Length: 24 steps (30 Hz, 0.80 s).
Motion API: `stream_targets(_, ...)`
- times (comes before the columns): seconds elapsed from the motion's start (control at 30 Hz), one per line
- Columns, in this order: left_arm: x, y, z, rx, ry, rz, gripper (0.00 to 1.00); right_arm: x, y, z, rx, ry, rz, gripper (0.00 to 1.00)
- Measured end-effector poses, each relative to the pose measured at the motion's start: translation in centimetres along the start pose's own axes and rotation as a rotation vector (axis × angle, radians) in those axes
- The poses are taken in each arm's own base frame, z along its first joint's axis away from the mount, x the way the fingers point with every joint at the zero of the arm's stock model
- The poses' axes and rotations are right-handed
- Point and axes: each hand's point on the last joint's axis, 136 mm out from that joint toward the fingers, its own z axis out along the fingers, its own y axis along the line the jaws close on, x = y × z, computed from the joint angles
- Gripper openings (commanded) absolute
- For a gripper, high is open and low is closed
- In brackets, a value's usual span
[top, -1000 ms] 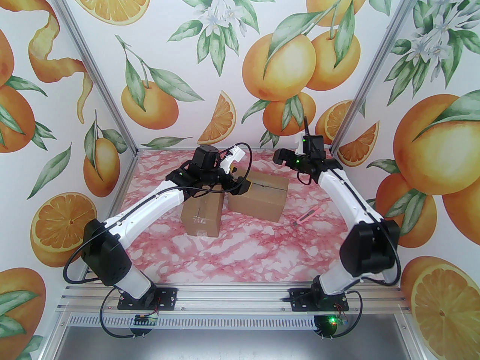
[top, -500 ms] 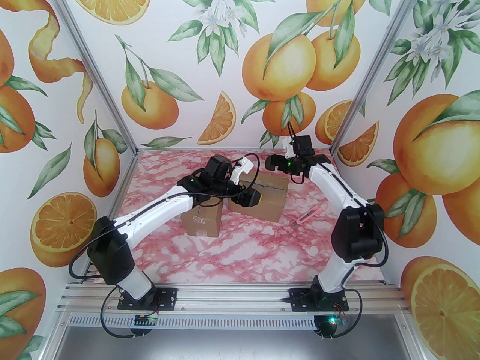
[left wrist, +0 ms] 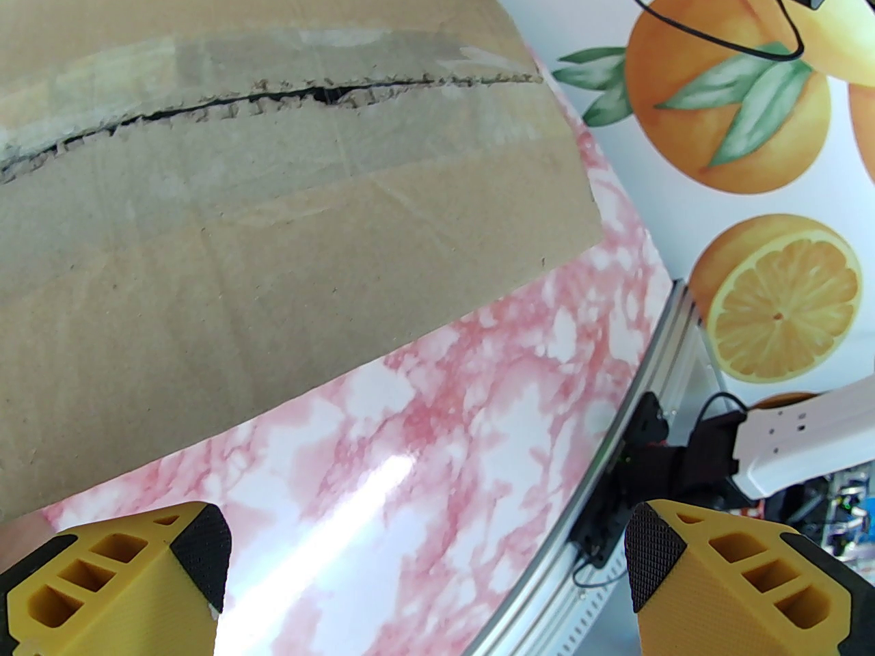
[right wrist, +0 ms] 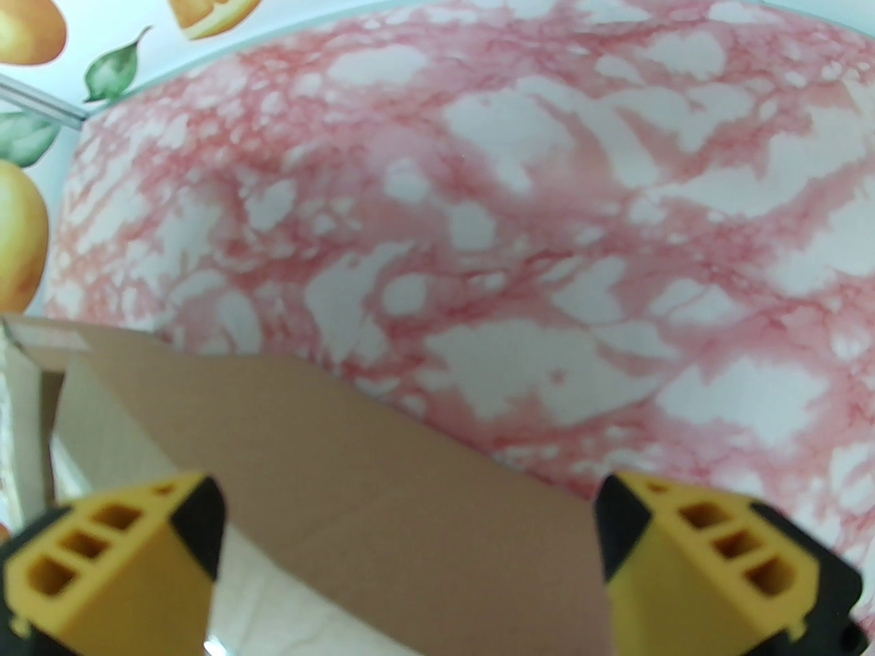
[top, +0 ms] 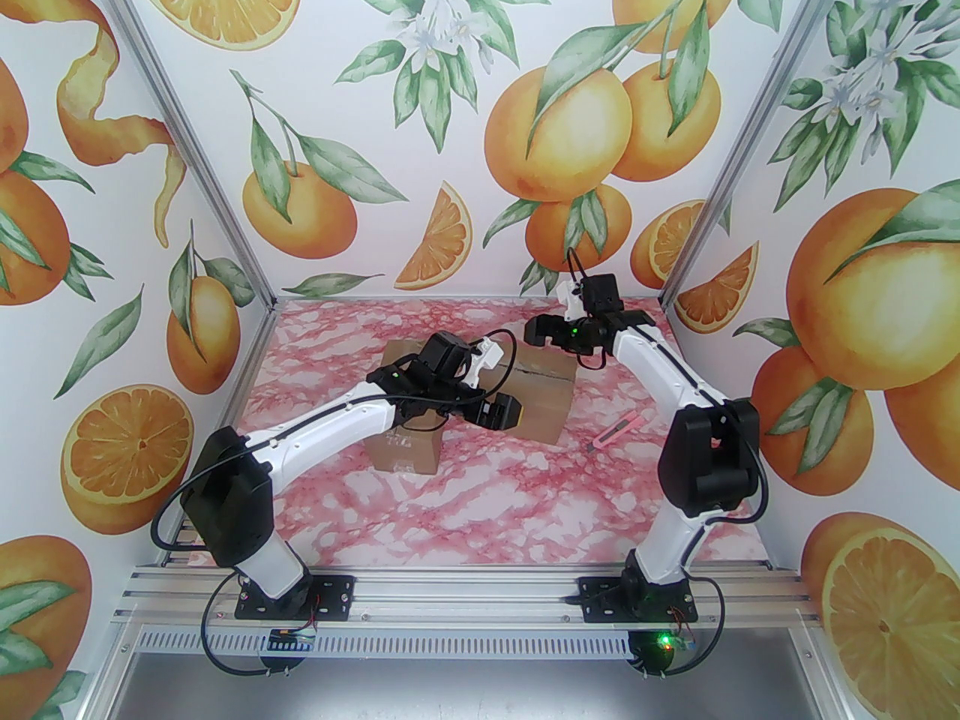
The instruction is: Unpack the express box
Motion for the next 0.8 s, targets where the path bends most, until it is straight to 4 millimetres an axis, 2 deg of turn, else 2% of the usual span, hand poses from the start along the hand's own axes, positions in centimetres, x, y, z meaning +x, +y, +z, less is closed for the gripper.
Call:
stream_targets(0.2, 0.1, 1.8, 3.0, -0.029, 0.029, -0.005, 1.0, 0.9, -0.3, 0.2, 0.004, 0.018, 0.008, 0.97)
stream_targets(0.3, -0.6, 2.5, 3.8, -0.057, 0.028, 0.021, 1.0, 1.3, -0.7, -0.5, 0.005, -0.002, 0.029, 0.96)
stream_targets(0.53, -5.0, 3.5, 3.2, -0.093, -0.06, 0.092, 1.0, 3.3, -1.3, -2.5, -0.014, -0.03, 0.157, 0.95)
stream_targets(0.67, -8.0, 4.8, 3.0, -0.11, -0.108, 0.114, 1.0, 4.4, -0.4, -2.9, -0.056, -0.046, 0.219, 0.94)
stream_targets(0.8, -10.9, 7.6, 2.8, -0.138, -0.151, 0.119, 1.0, 4.7, 1.6, -2.1, -0.095, -0.055, 0.237, 0.94)
